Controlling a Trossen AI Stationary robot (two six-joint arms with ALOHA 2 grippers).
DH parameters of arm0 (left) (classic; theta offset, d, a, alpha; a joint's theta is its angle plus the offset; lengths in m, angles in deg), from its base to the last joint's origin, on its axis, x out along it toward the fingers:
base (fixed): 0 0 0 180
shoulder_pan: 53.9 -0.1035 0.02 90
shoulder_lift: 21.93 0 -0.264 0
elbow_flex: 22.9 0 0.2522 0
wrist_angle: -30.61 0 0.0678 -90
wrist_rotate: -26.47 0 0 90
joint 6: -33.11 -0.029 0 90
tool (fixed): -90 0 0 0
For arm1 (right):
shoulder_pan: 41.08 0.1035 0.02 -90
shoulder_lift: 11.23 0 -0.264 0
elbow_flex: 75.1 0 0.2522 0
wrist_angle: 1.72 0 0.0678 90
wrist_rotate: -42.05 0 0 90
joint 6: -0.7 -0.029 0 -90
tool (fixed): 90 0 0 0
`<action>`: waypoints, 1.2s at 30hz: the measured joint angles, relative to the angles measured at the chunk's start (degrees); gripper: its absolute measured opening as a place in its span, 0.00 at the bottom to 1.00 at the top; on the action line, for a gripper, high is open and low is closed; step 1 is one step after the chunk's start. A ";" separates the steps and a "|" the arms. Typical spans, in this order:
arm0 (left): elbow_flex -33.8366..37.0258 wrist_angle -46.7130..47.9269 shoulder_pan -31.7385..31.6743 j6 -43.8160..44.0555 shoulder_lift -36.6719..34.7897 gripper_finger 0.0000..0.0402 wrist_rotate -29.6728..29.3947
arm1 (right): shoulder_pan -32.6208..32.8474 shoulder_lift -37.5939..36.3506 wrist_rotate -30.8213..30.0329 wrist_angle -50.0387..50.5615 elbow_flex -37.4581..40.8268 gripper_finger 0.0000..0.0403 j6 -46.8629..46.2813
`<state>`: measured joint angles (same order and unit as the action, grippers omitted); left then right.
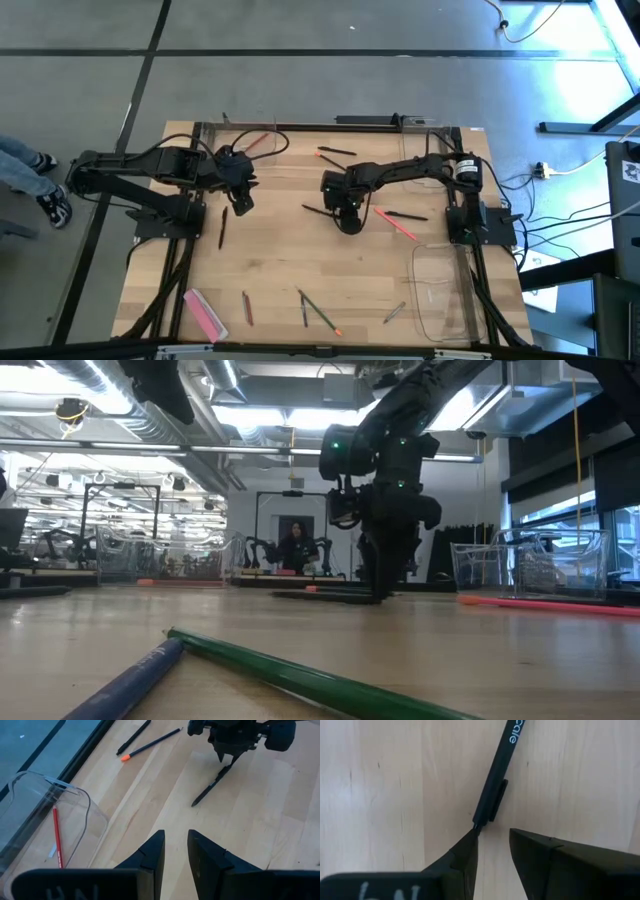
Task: Sort crayons/erasers/pens/pencils in bins
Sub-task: Put the black pen into the top right transparent bin
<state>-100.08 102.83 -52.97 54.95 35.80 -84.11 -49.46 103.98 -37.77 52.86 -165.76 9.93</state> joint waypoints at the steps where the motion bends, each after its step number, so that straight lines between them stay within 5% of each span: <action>1: 0.00 0.00 0.00 0.00 0.02 0.19 0.00 | 0.00 0.00 0.00 -0.04 0.00 0.28 0.01; 29: 0.27 -0.28 0.02 -0.45 0.93 0.19 0.07 | -0.02 -0.11 -0.04 -4.21 2.27 0.28 -0.14; 36: 7.36 -4.98 -0.02 -0.71 1.23 0.19 0.76 | -0.02 0.04 -0.04 -3.42 1.69 0.28 -1.86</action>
<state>-92.72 97.85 -52.99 54.24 37.03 -83.35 -49.48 104.02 -37.82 49.44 -164.07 8.06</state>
